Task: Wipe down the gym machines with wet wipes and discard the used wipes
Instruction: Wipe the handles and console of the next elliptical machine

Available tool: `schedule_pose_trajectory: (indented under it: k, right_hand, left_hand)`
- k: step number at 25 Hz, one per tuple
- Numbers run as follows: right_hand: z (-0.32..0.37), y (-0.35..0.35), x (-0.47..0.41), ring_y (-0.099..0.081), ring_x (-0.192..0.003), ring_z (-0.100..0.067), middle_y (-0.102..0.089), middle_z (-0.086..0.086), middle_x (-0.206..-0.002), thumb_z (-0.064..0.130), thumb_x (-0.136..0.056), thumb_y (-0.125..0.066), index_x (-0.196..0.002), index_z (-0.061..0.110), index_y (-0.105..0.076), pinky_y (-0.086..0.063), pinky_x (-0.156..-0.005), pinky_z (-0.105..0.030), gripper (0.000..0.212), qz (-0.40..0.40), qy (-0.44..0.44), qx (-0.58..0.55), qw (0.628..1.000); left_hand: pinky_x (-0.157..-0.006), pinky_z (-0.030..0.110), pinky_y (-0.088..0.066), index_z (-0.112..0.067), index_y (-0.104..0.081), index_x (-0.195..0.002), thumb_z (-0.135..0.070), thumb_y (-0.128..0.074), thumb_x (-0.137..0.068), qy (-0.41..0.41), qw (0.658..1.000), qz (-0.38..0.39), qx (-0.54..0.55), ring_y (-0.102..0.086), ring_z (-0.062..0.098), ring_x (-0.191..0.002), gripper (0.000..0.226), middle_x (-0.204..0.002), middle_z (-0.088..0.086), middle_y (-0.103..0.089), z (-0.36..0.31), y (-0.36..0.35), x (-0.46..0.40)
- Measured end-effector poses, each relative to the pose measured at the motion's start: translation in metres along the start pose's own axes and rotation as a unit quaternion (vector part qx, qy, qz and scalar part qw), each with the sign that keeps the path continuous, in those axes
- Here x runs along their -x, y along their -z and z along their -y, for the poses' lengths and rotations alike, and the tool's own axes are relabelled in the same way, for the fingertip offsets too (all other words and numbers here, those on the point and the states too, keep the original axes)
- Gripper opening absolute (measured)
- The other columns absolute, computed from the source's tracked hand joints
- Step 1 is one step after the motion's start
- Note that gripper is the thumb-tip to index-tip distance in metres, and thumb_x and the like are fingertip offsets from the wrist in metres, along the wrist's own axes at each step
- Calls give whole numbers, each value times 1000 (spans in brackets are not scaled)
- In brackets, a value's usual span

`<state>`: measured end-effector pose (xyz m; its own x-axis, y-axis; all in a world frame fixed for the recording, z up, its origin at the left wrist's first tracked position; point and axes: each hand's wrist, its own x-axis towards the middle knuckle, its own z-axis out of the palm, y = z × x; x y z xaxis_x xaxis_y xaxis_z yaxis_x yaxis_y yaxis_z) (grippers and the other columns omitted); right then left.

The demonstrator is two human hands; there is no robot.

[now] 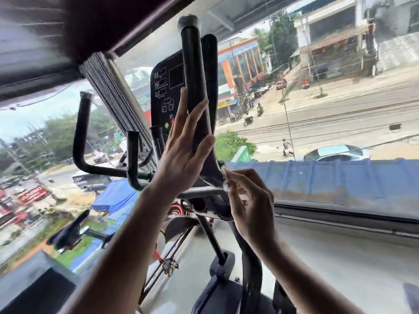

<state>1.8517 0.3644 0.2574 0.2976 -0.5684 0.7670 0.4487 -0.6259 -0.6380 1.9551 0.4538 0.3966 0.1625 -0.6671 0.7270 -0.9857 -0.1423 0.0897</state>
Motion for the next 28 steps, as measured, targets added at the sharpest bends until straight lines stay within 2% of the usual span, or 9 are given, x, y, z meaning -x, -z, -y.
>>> schedule_pose_trajectory:
  k: [2, 6, 8, 10, 12, 14, 17, 24, 28]
  right_hand:
    - [-32, -1, 3, -60, -82, 3, -63, 6, -90, 4, -95, -68, -110, 12, -76, -50, -79, -13, 19, 7, -27, 38, 999]
    - [-57, 4, -13, -66, -62, -5, -66, 12, -86, 28, -97, -68, -97, 41, -73, -57, -66, -40, 14, 35, -133, 28, 990]
    - [-34, 6, -19, -70, -70, -8, -70, 14, -96, 24, -98, -67, -104, 35, -76, -61, -68, -40, 15, 39, -122, -37, 991]
    - [-6, 5, -20, -70, -85, -7, -72, 12, -109, 15, -100, -63, -116, 21, -76, -59, -75, -25, 21, 45, -57, -67, 995]
    - [2, 0, -15, -66, -93, -4, -73, 5, -114, 11, -101, -61, -121, 12, -74, -50, -82, -12, 24, 34, 18, -24, 999]
    - [-16, -7, -8, -63, -98, -6, -73, -1, -113, 5, -98, -62, -118, 5, -74, -40, -92, -6, 23, 6, 44, 23, 999]
    - [-61, -17, -1, -63, -103, -11, -73, -2, -112, -3, -94, -65, -116, 5, -74, -43, -97, -12, 25, -12, 11, 45, 999]
    - [-155, -34, 7, -65, -103, -23, -73, -1, -113, -1, -96, -63, -116, 12, -73, -53, -95, -39, 26, 22, -75, 143, 987]
    - [-180, -38, 5, -66, -102, -29, -74, -4, -115, -9, -92, -59, -117, 11, -73, -49, -95, -34, 36, 56, -118, 176, 976]
  left_hand:
    - [-128, 31, -11, -7, -30, -161, -25, -46, -106, 14, 1000, -10, 15, -4, 17, -161, 60, -174, 14, -1, -5, -6, 2]
    - [-128, 32, -13, -2, -33, -159, -15, -44, -104, 35, 998, -42, 40, -7, 24, -161, 57, -172, 19, -5, -12, -16, 5]
    - [-128, 31, -14, -1, -34, -158, -10, -44, -103, 39, 997, -52, 42, -8, 24, -161, 56, -172, 20, -7, -14, -18, 6]
    - [-128, 31, -15, -1, -35, -157, -8, -43, -103, 45, 997, -58, 38, -10, 25, -161, 56, -172, 21, -9, -14, -18, 6]
    - [-128, 32, -15, 0, -35, -157, -12, -42, -103, 43, 997, -60, 35, -11, 26, -161, 55, -171, 22, -10, -15, -19, 6]
    - [-128, 34, -15, 1, -35, -157, -12, -42, -104, 41, 997, -63, 32, -12, 26, -161, 55, -171, 22, -10, -14, -19, 6]
    - [-128, 37, -16, 1, -35, -157, -11, -42, -103, 35, 997, -65, 31, -12, 27, -160, 55, -171, 23, -10, -13, -21, 6]
    - [-128, 41, -18, 4, -37, -154, -14, -41, -103, 22, 996, -76, 35, -15, 30, -160, 55, -169, 27, -13, -11, -24, 7]
    - [-128, 43, -18, 4, -37, -154, -10, -42, -102, 23, 996, -81, 38, -15, 31, -160, 54, -169, 26, -14, -11, -26, 6]
